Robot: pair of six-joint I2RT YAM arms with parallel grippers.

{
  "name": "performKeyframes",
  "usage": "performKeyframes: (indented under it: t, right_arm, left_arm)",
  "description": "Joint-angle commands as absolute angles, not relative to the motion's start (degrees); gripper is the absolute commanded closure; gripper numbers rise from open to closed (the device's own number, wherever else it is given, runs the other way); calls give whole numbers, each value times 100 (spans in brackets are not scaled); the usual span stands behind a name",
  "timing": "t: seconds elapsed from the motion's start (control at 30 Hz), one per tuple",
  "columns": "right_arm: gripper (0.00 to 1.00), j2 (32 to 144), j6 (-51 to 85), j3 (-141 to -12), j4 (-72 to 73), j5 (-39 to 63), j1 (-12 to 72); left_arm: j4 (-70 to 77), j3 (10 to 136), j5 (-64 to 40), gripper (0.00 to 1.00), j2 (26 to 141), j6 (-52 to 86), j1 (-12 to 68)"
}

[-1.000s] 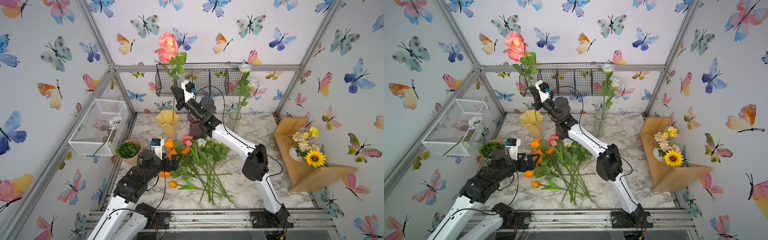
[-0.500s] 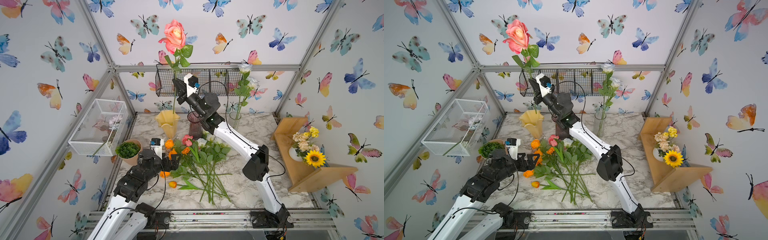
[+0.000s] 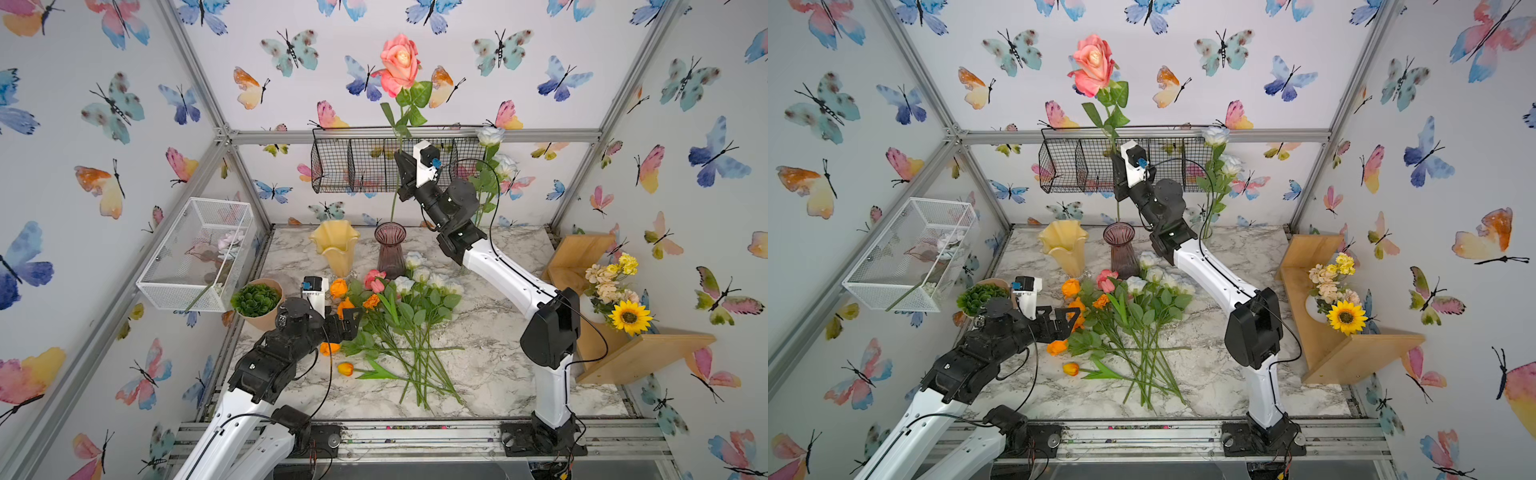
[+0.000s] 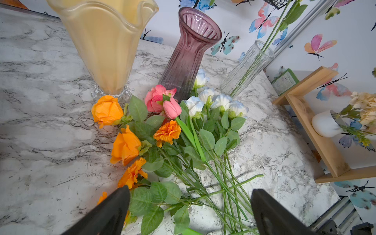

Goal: Arrange the flowers in different vases according to their colors
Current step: Insert the flower into the vase.

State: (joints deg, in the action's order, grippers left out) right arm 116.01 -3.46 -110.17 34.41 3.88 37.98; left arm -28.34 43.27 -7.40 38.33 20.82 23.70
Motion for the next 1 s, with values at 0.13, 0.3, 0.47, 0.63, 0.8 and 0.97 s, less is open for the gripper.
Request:
performKeyframes:
  t: [0.13,0.3,0.47,0.63,0.8,0.97]
  right_arm:
    - [98,11569,31,-10336,3968,312,3814]
    - [98,11503,237,-9559,4386,82,3814]
    - [80,11497,346,-9109,4428,-166,3814]
    - [56,11472,427,-8959,4256,-439,3814]
    - [48,11200,501,-8746,4209,-525,3808]
    - [43,10705,538,-8645,3556,-509,3814]
  left_arm:
    - [-2786,4306,-803,1,3823,2048,2320]
    - [-2786,4300,-811,1,3832,2048,2307]
    - [-2786,4305,-822,1,3841,2048,2309]
    - [-2786,4306,-816,1,3824,2048,2302]
    - [-2786,4298,-805,1,3783,2046,2303]
    - [-2786,4307,-836,1,3788,2033,2303]
